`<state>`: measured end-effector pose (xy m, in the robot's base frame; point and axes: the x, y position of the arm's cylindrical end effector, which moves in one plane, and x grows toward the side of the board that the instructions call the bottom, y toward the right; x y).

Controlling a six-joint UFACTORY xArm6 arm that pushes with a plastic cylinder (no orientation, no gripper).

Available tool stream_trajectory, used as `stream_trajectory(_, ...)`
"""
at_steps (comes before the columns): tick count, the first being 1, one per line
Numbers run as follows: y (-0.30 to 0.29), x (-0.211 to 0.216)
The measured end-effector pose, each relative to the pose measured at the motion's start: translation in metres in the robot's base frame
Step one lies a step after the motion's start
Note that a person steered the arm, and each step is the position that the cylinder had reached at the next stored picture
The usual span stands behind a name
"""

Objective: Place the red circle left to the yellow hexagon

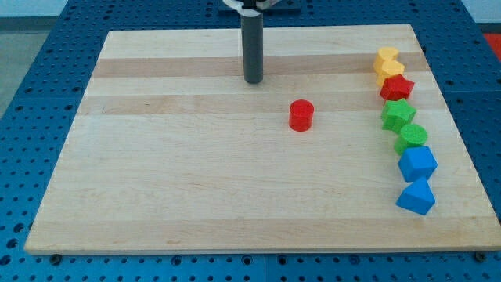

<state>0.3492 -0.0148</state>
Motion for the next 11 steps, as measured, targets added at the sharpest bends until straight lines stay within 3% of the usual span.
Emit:
stream_trajectory(1, 0.0, 0.123)
stream_trajectory(2, 0.014, 0.168)
stream_trajectory(3, 0.11, 0.149)
stream_trajectory(5, 0.091, 0.133)
stream_trajectory(7, 0.063, 0.01)
stream_trajectory(9, 0.063, 0.013)
stream_trajectory(10, 0.062, 0.07)
stream_trajectory(11, 0.083, 0.1)
